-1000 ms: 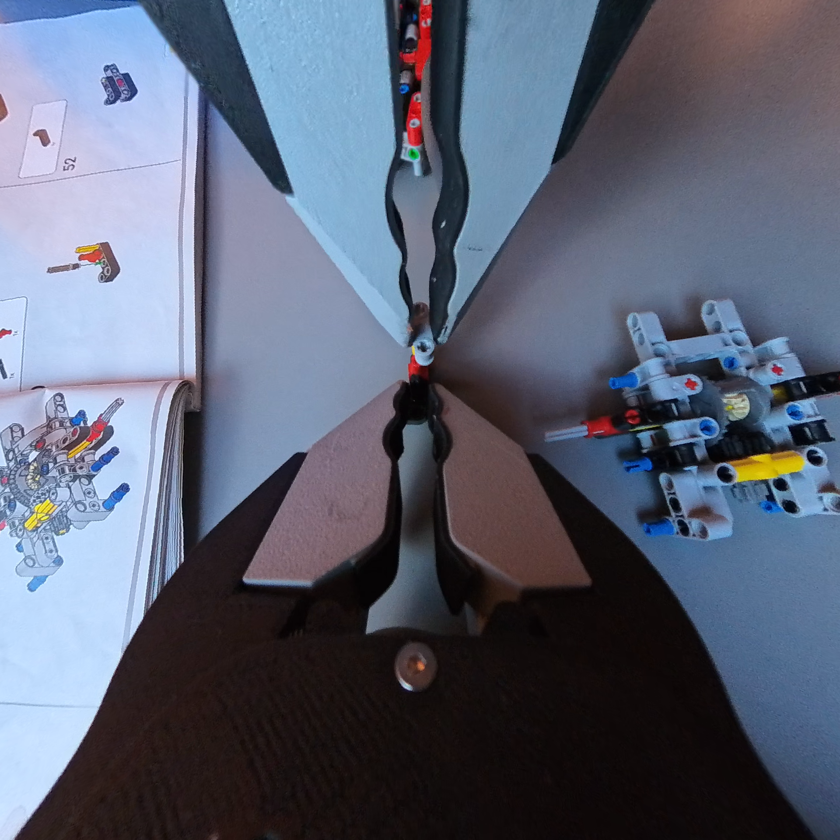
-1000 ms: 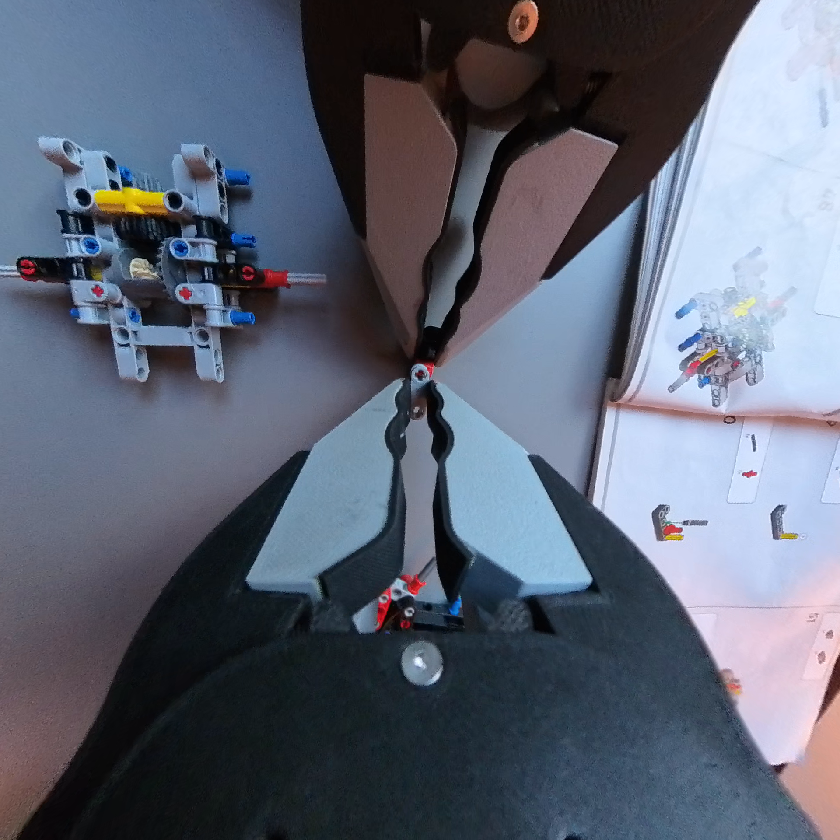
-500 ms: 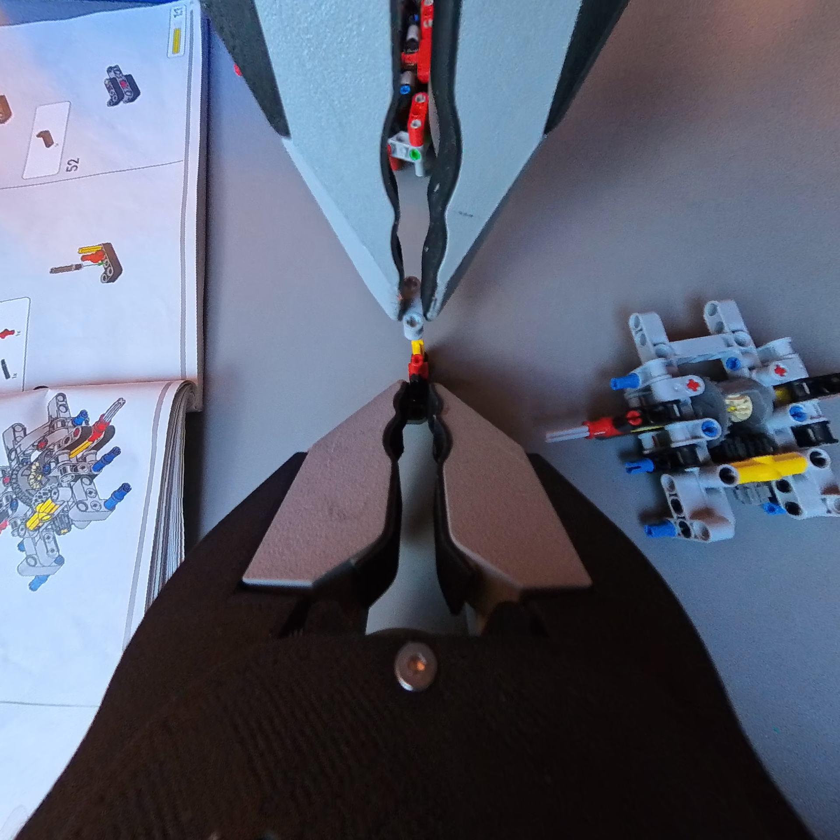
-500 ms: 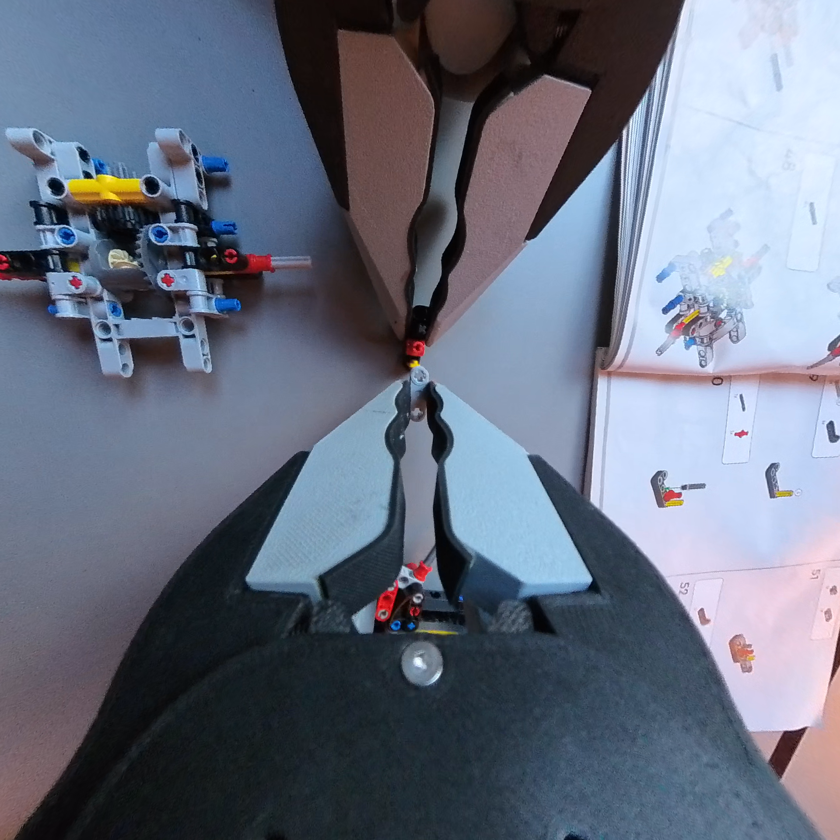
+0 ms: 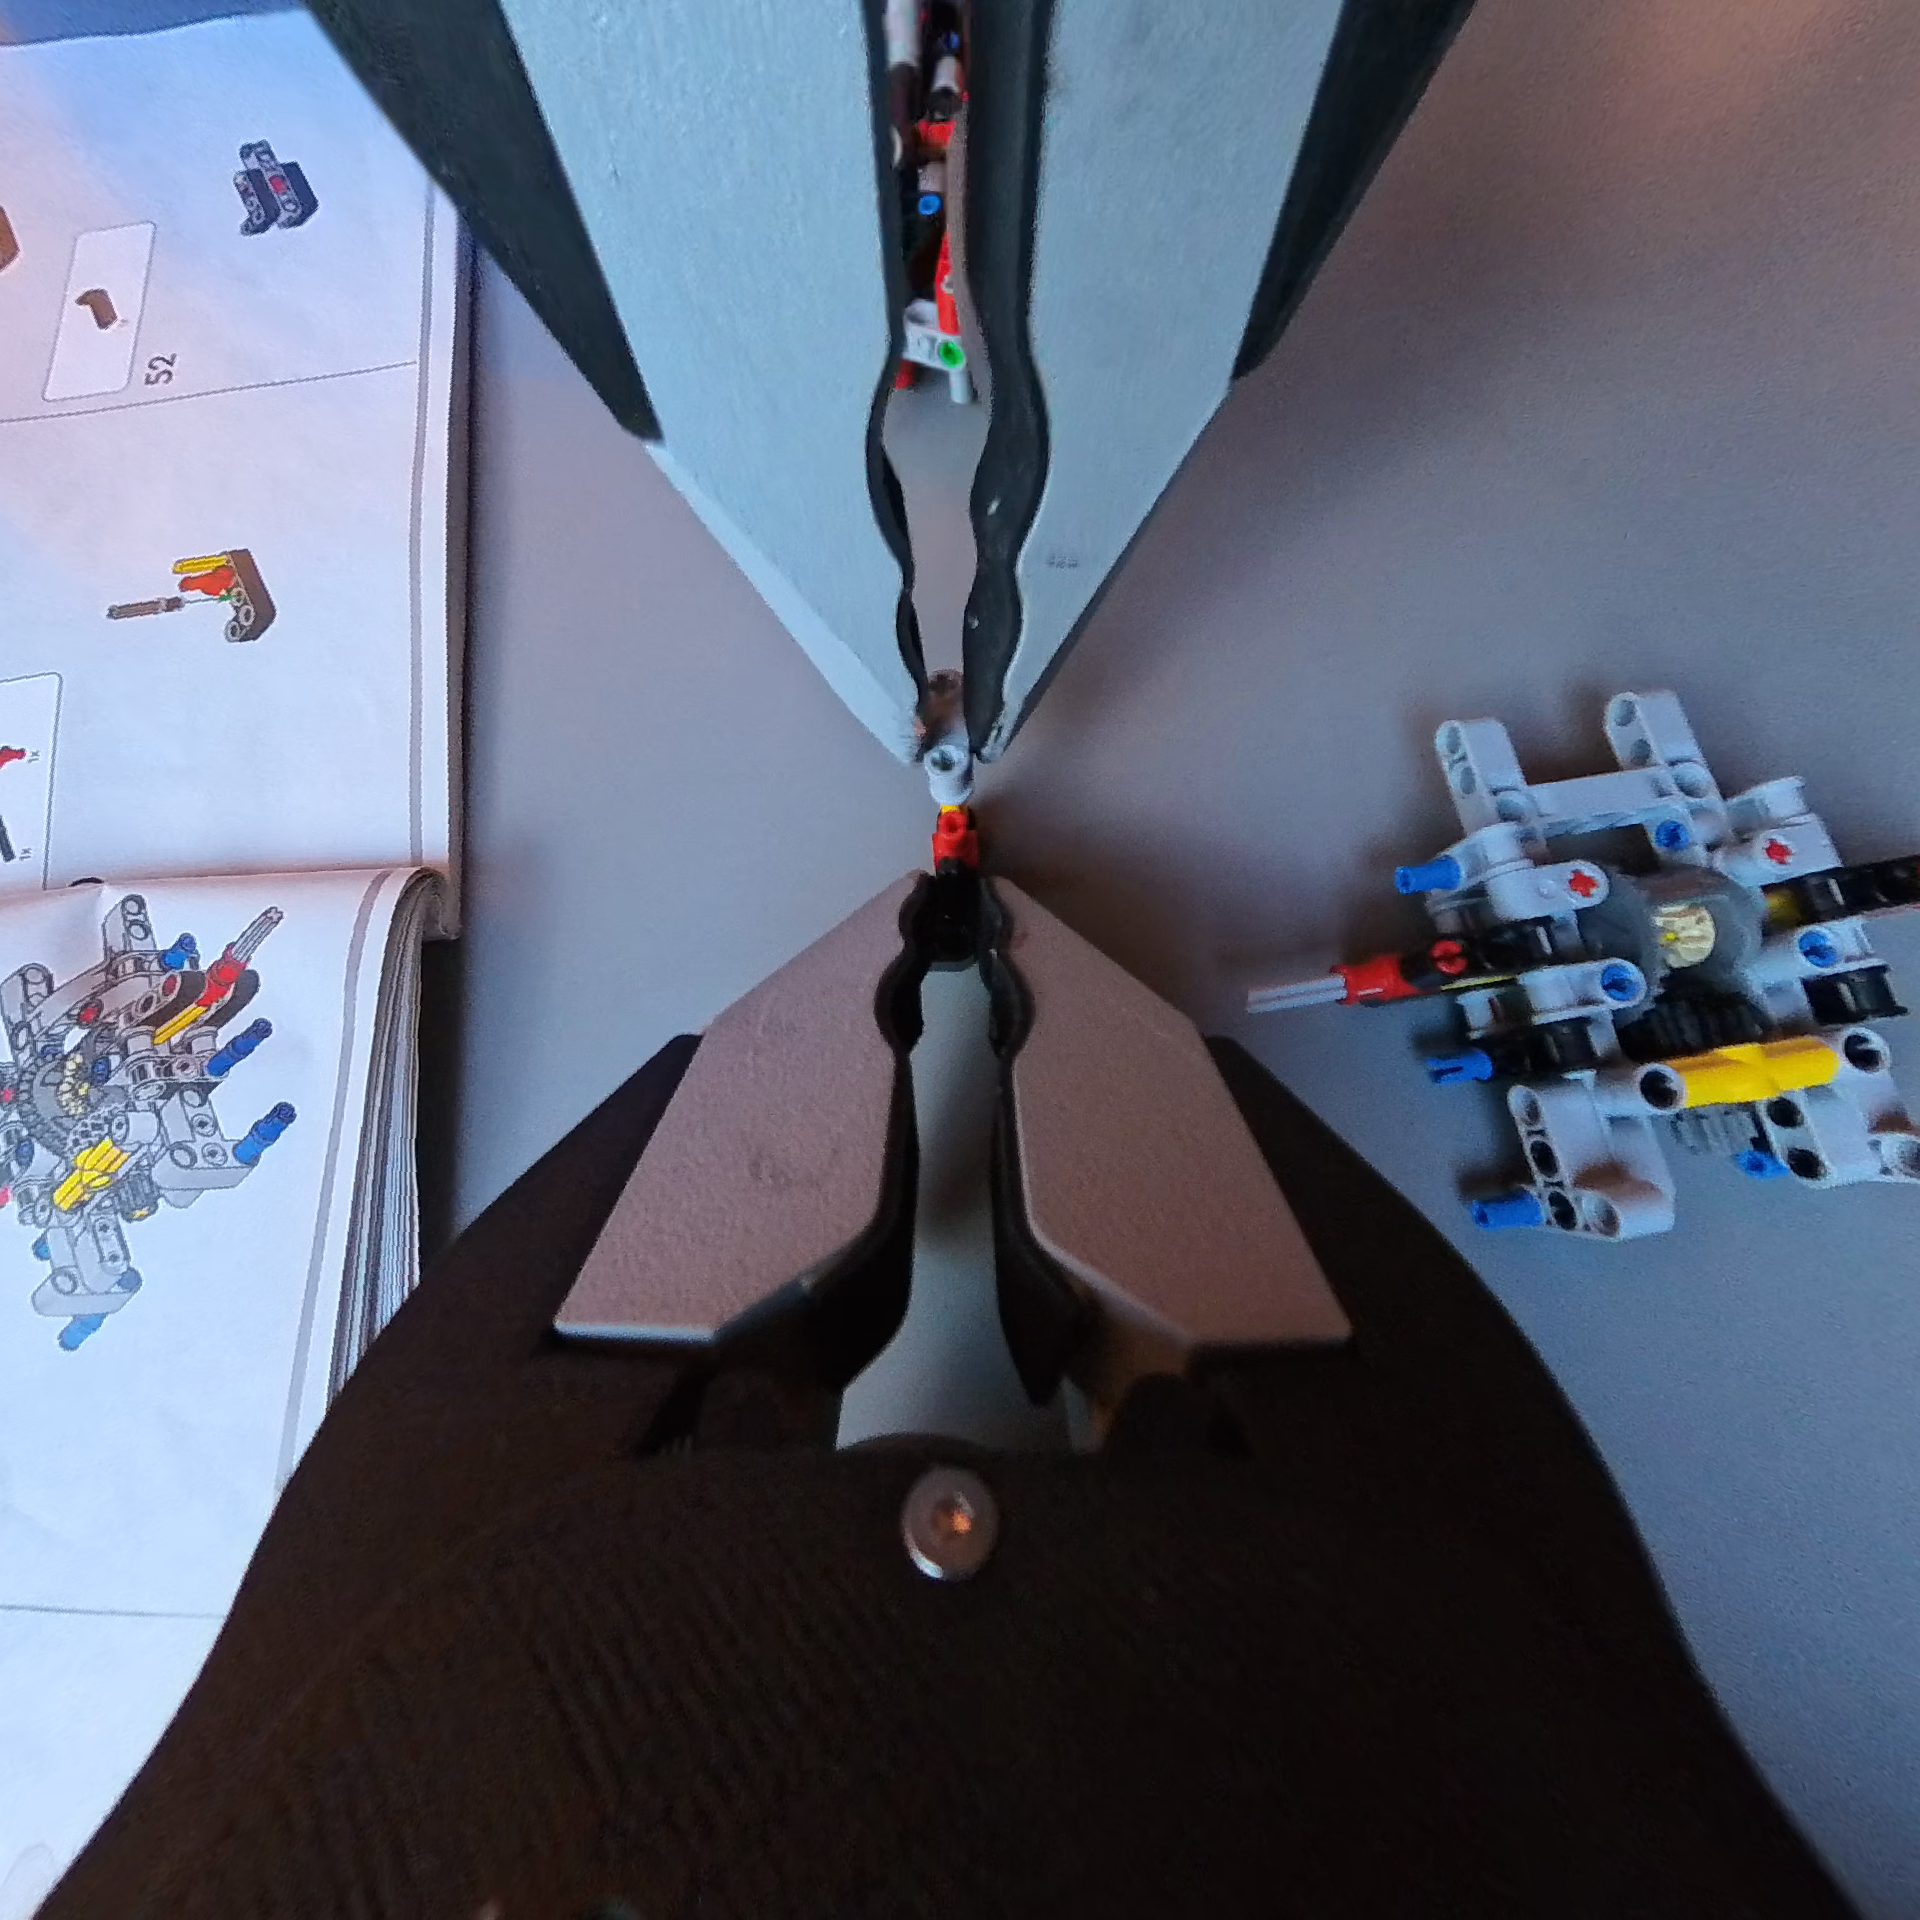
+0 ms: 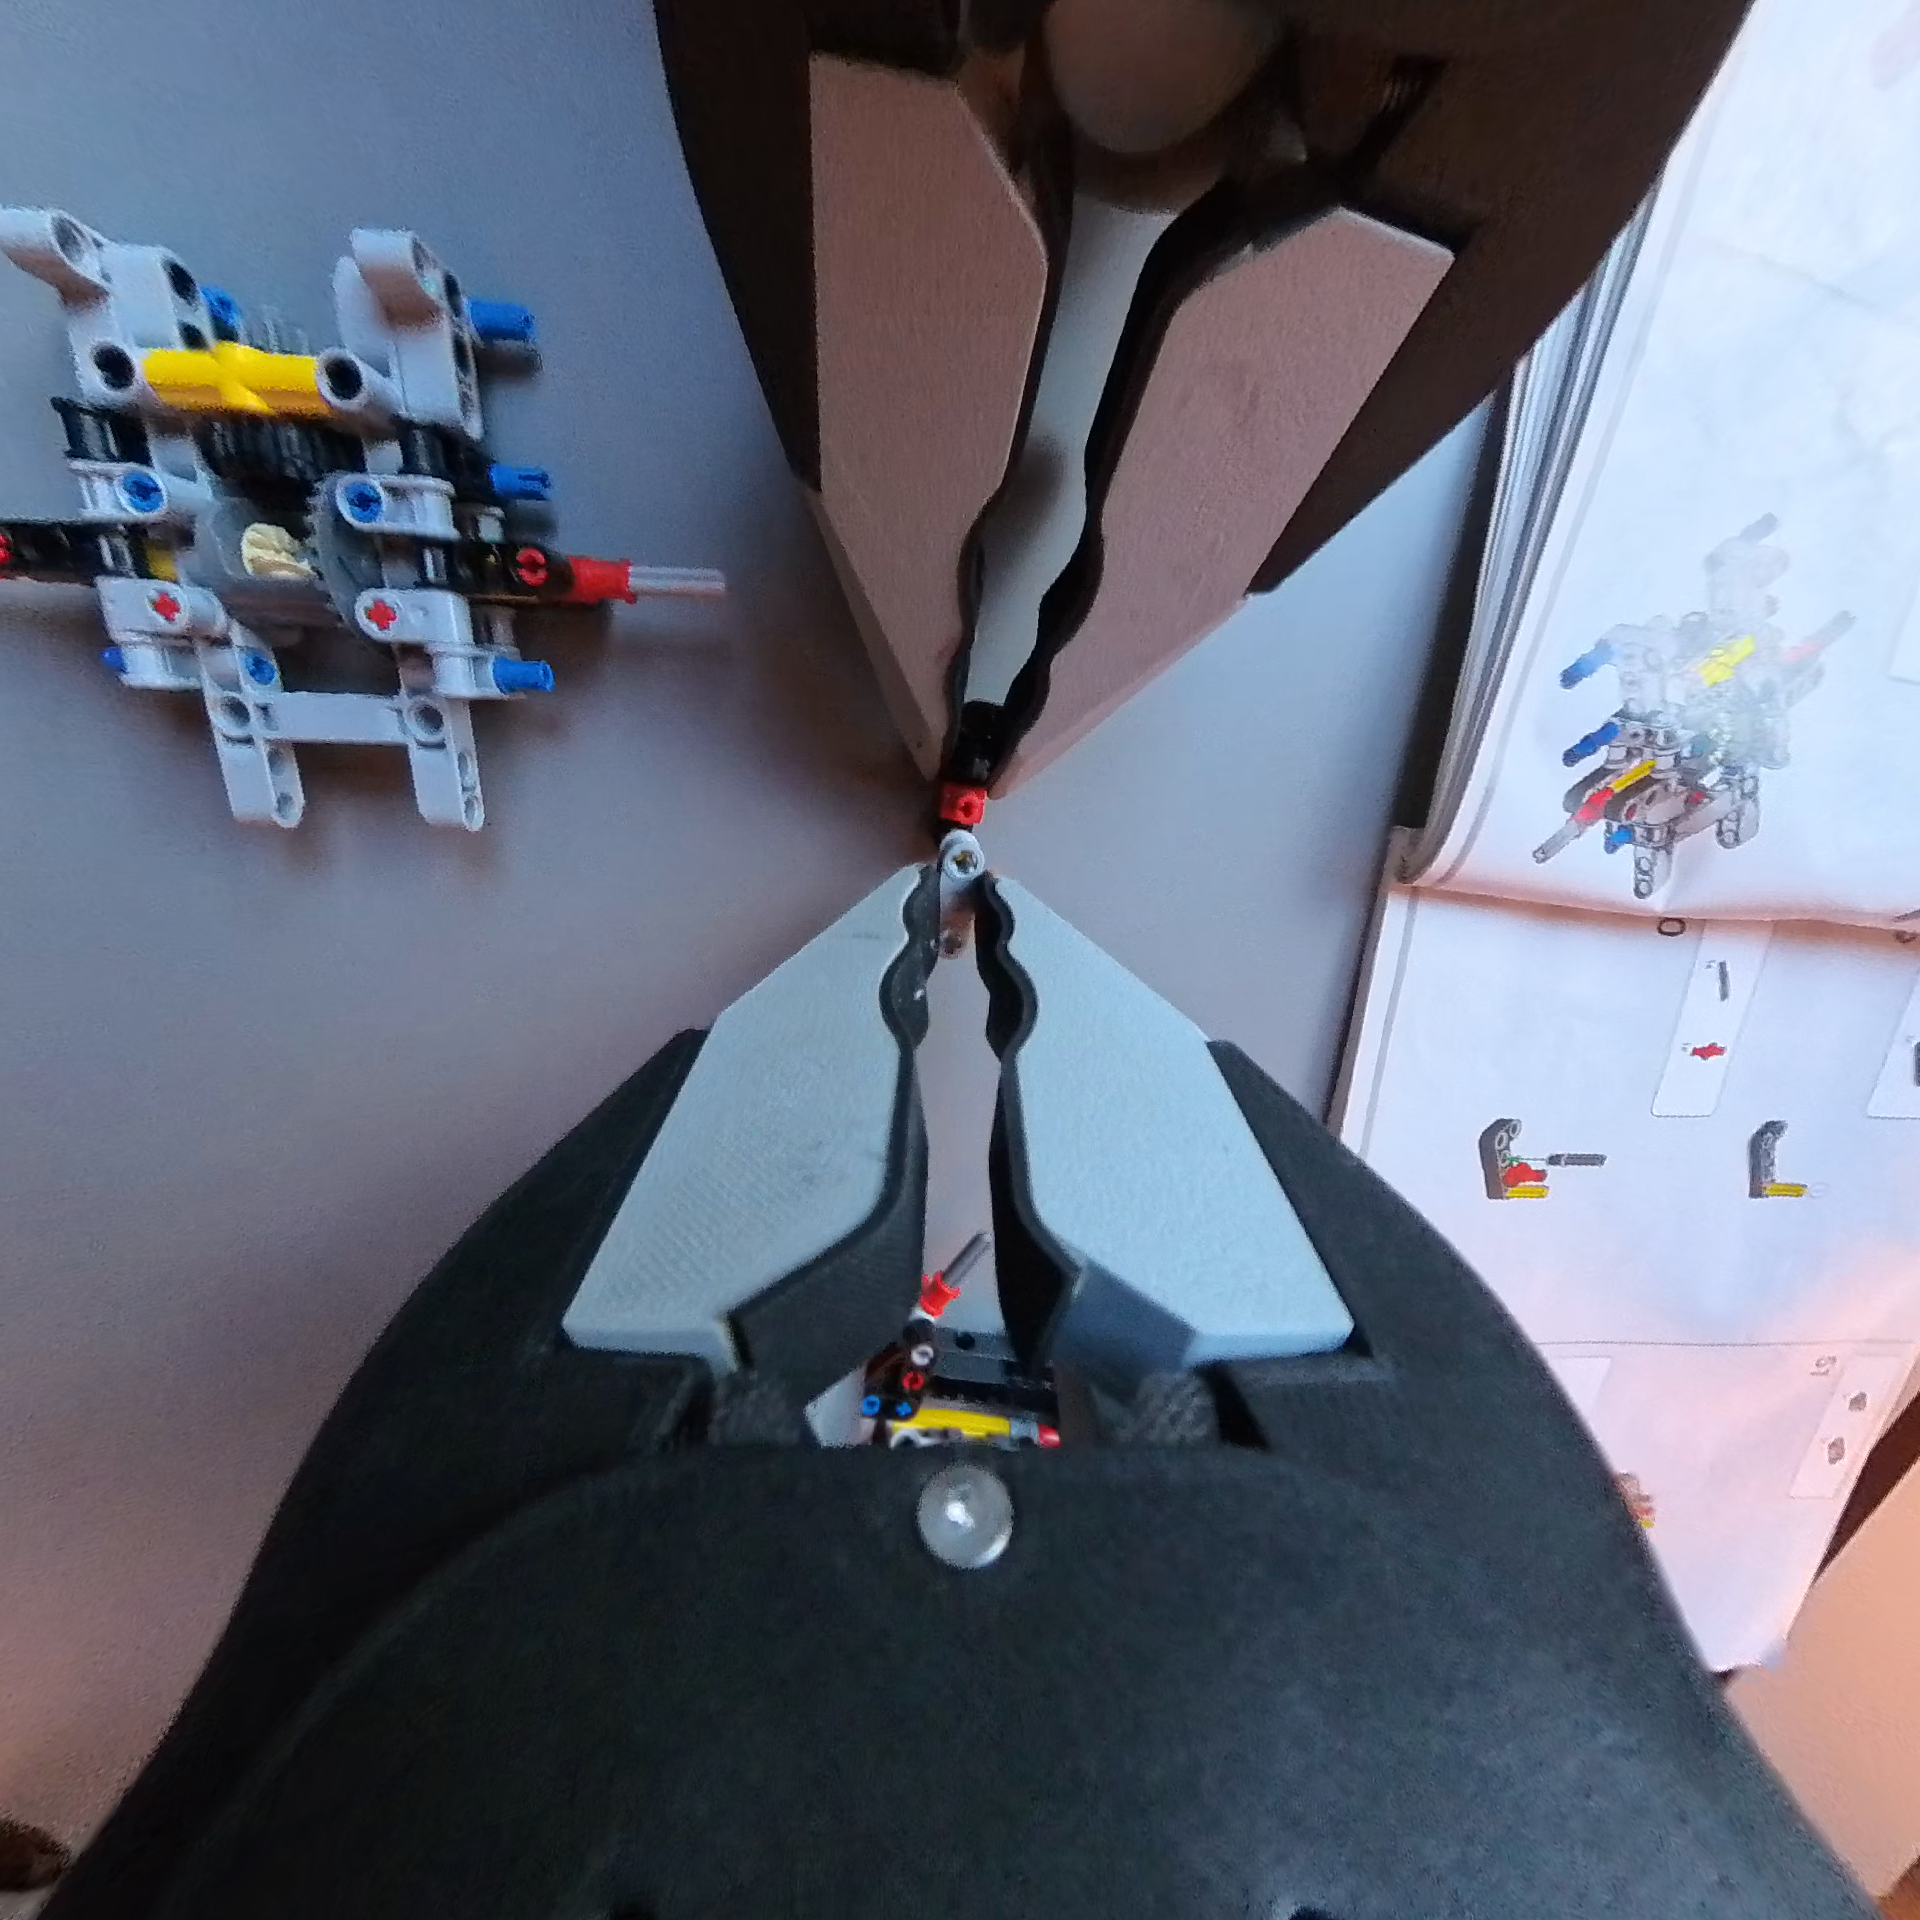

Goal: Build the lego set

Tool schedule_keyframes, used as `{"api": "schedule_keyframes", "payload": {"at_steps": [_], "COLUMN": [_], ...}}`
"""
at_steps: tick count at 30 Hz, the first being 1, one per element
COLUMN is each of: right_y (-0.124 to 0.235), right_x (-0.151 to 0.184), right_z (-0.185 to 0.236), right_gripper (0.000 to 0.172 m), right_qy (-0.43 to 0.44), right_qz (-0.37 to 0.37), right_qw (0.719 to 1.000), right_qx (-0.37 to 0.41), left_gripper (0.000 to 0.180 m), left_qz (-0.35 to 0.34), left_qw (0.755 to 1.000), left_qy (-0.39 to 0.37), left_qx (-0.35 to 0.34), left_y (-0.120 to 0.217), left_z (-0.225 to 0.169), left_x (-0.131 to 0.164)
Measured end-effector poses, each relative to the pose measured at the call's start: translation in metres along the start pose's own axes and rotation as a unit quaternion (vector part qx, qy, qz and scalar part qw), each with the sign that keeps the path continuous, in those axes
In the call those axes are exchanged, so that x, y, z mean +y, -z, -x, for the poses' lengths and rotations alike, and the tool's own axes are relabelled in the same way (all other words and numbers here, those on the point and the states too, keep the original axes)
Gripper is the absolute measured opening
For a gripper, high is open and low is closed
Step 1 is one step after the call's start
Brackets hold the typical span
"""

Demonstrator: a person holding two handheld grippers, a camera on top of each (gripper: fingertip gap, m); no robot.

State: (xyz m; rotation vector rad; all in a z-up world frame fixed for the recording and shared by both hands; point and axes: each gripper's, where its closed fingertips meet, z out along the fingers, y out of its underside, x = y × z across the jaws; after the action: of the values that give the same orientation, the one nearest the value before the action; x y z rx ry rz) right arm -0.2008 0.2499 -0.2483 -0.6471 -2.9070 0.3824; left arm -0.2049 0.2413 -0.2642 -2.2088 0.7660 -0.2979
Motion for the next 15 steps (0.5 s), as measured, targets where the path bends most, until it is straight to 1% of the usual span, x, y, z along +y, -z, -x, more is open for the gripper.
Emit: {"api": "schedule_keyframes", "payload": {"at_steps": [4, 10, 12, 15], "right_y": [-0.0004, -0.0009, -0.0012, -0.0013], "right_x": [-0.0003, -0.0013, -0.0015, -0.0024], "right_z": [-0.0005, -0.0003, 0.0000, -0.0002], "right_gripper": [0.004, 0.003, 0.004, 0.004], "right_qy": [0.009, 0.002, -0.022, -0.069], "right_qz": [0.017, 0.014, -0.002, -0.057], "right_qw": [1.000, 1.000, 0.999, 0.996], "right_qx": [-0.013, -0.021, -0.025, -0.021], "left_gripper": [0.005, 0.005, 0.005, 0.005], "left_qz": [-0.001, 0.000, 0.001, 0.001], "left_qw": [1.000, 1.000, 1.000, 1.000], "left_qy": [-0.001, 0.008, 0.017, 0.011], "left_qx": [-0.001, 0.003, 0.006, 0.000], "left_y": [0.0002, 0.0006, 0.0006, 0.0006], "left_z": [0.0001, 0.0006, 0.0007, 0.0010], "left_x": [0.0000, 0.0007, 0.0006, 0.0008]}}
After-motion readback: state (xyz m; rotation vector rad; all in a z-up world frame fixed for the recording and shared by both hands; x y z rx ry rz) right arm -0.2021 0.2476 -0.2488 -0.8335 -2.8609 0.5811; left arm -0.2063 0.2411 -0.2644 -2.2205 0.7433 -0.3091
